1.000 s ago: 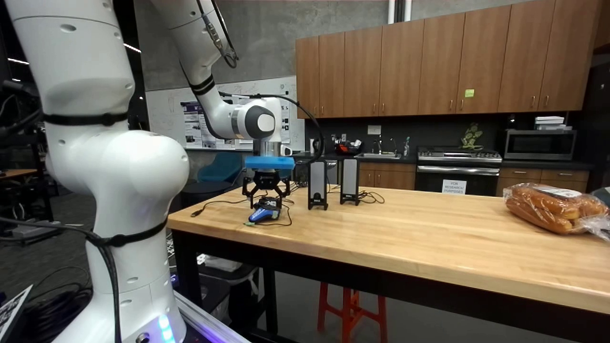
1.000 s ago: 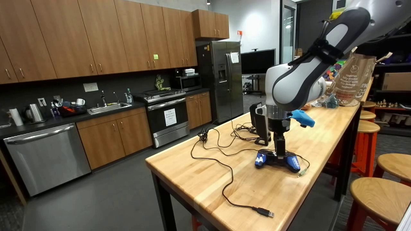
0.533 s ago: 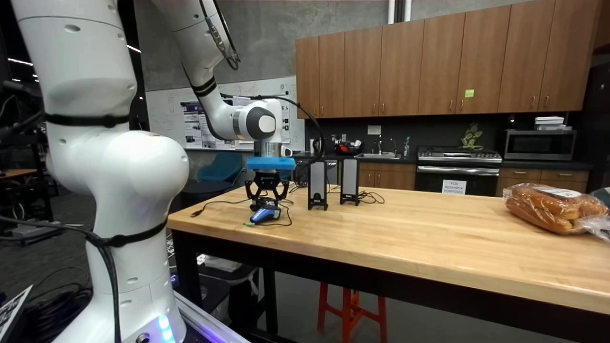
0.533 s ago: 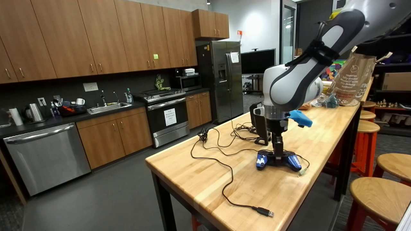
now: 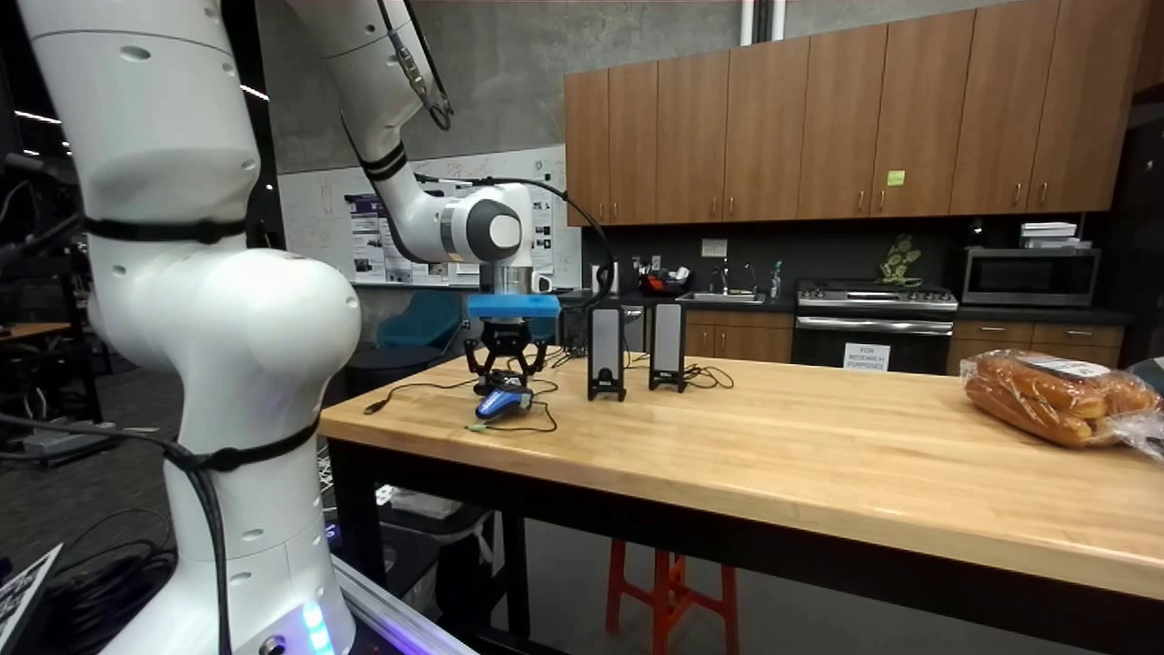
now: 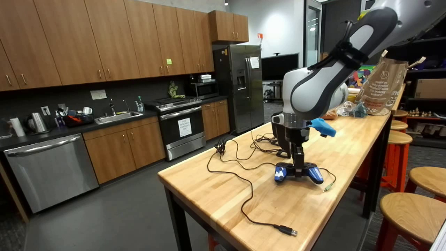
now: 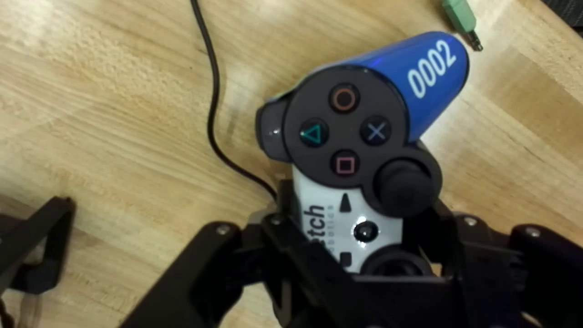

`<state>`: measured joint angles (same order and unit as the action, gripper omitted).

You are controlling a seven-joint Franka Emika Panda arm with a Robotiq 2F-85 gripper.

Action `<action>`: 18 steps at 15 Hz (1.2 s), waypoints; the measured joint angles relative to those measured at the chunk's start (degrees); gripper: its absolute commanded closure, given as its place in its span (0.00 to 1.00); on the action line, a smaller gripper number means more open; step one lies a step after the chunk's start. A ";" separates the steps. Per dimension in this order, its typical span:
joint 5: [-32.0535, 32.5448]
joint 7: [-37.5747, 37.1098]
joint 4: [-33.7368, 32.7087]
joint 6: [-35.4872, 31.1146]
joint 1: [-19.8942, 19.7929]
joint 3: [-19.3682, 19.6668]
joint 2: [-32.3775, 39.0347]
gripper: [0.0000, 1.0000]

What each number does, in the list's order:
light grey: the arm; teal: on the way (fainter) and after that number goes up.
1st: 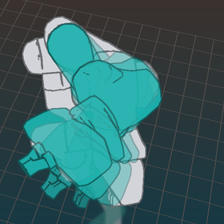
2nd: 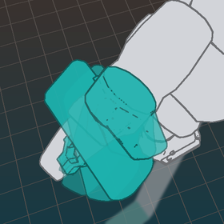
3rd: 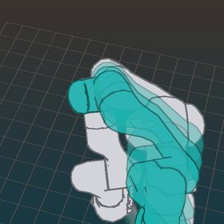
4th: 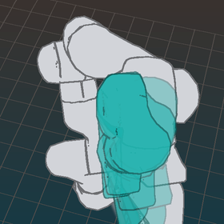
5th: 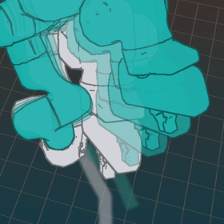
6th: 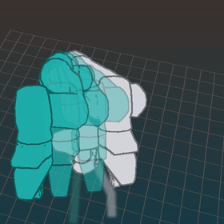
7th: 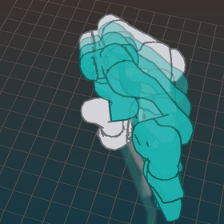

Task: Move the controller to the left edge of the table

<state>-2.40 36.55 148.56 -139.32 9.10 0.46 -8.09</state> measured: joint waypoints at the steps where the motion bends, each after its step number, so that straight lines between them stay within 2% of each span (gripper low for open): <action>1: 0.00 -0.11 -0.34 0.26 0.01 -0.39 -0.27 0.64; 6: 0.00 -2.16 -3.05 3.78 0.10 -2.40 -1.79 0.64; 18: 0.00 -23.09 -13.24 6.00 2.14 -10.18 1.24 0.64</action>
<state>-2.40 13.46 135.31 -133.32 11.24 -9.72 -6.85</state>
